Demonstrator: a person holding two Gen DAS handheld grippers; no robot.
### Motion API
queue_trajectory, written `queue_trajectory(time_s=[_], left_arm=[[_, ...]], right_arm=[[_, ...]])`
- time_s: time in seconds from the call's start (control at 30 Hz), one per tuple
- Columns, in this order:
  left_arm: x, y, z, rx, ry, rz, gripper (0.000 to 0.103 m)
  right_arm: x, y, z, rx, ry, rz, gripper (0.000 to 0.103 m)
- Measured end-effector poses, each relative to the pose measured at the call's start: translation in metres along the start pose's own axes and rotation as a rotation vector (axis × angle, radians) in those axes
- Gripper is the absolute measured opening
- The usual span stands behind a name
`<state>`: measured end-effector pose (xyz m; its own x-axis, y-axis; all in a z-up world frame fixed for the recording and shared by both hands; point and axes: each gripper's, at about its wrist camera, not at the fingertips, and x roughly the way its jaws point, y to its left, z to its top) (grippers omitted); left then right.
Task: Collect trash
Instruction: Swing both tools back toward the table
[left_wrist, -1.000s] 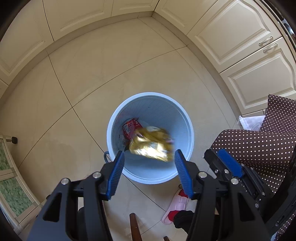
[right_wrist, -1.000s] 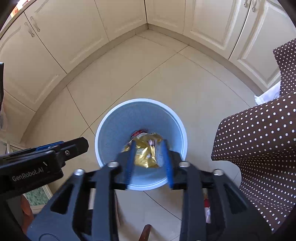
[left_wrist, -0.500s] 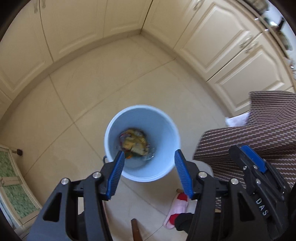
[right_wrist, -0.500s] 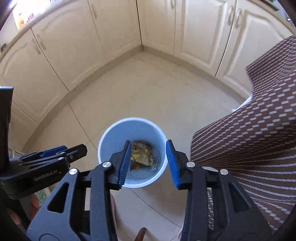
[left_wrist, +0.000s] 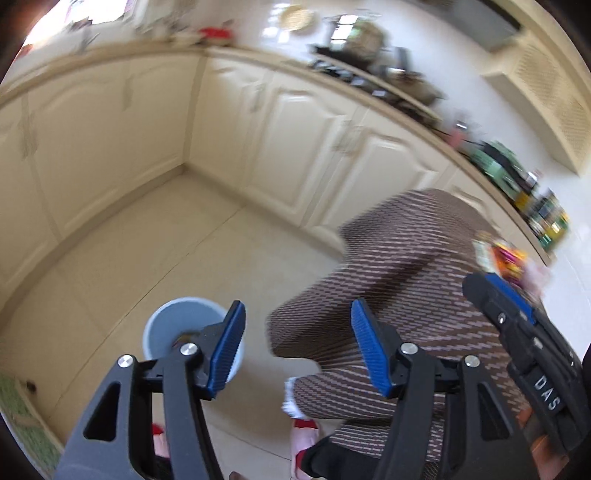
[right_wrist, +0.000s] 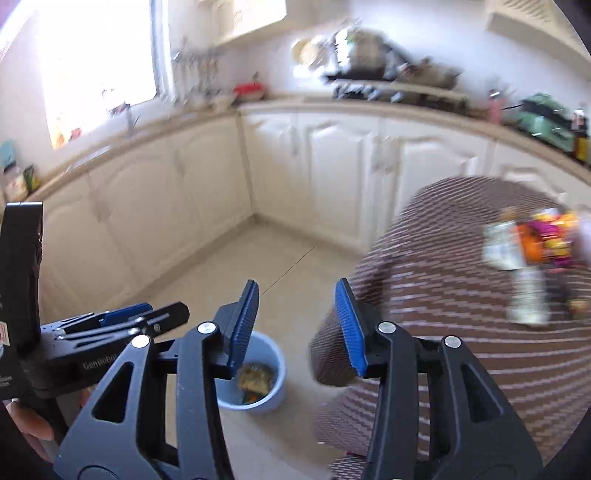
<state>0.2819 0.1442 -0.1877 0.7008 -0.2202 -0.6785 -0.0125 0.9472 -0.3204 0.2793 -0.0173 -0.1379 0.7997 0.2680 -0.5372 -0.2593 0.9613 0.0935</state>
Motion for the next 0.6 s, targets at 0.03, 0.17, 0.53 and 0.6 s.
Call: queue_trajectory(time_s=[0.03, 0.17, 0.53, 0.6], left_arm=[[-0.002, -0.015, -0.002, 0.023, -0.003, -0.017, 0.059], [-0.006, -0.088, -0.004, 0.142, 0.013, -0.119, 0.061], [0.047, -0.233, -0.018, 0.372, 0.147, -0.215, 0.061], [0.060, -0.246, -0.017, 0.384, 0.159, -0.194, 0.061]], right_arm=[[-0.017, -0.017, 0.002, 0.014, -0.027, -0.024, 0.045], [-0.061, -0.071, 0.003, 0.062, -0.081, -0.113, 0.045], [-0.112, -0.204, -0.023, 0.214, -0.065, -0.327, 0.050], [-0.114, -0.218, -0.027, 0.226, -0.046, -0.345, 0.052]])
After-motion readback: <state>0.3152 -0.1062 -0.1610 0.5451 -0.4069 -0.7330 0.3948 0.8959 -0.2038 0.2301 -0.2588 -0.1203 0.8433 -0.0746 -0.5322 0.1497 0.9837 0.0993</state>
